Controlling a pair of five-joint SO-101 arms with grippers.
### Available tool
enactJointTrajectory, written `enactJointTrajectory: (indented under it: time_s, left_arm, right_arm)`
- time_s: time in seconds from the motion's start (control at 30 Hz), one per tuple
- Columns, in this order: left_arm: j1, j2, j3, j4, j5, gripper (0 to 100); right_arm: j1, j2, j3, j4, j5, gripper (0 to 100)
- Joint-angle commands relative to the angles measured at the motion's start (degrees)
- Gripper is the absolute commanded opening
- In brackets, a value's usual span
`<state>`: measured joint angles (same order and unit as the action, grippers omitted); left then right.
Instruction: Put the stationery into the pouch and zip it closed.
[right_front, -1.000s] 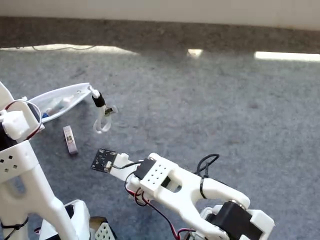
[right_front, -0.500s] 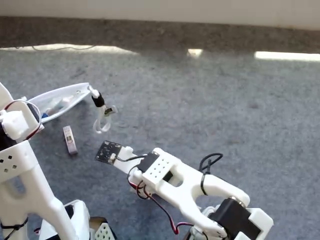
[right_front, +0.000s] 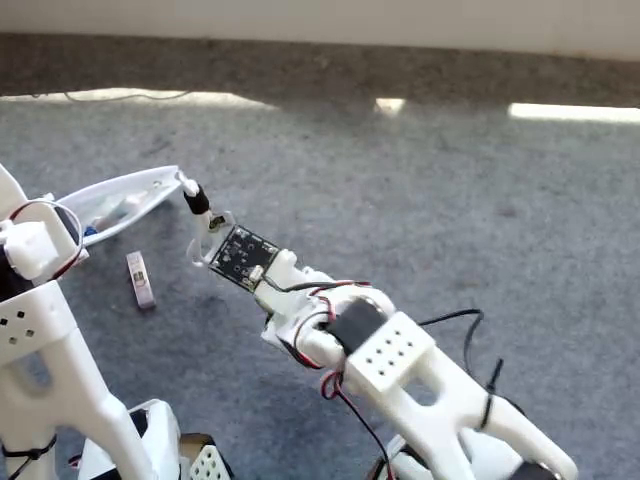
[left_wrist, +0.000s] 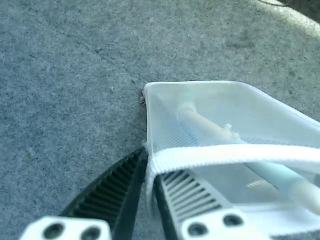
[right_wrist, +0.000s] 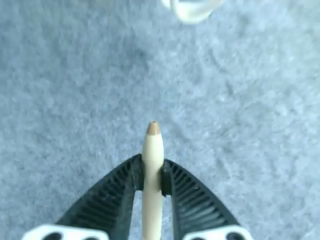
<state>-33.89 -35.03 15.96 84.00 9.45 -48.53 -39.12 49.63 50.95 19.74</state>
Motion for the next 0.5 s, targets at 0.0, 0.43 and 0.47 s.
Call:
enactJointTrajectory:
  time_s: [0.0,0.43,0.47]
  left_arm:
    - [-0.22,-0.13,0.48,-0.62,-0.35,1]
    - [-0.13,-0.13,0.48,-0.62,-0.35,1]
    - [-0.13,-0.13,0.48,-0.62,-0.35,1]
  right_arm:
    - [0.4,-10.77,-0.48,-0.66,0.09,0.5]
    - [-0.66,-25.19,-4.18,-6.46,-10.64,0.5]
    - [-0.66,-25.19,-4.79,-7.78,-11.96,0.5]
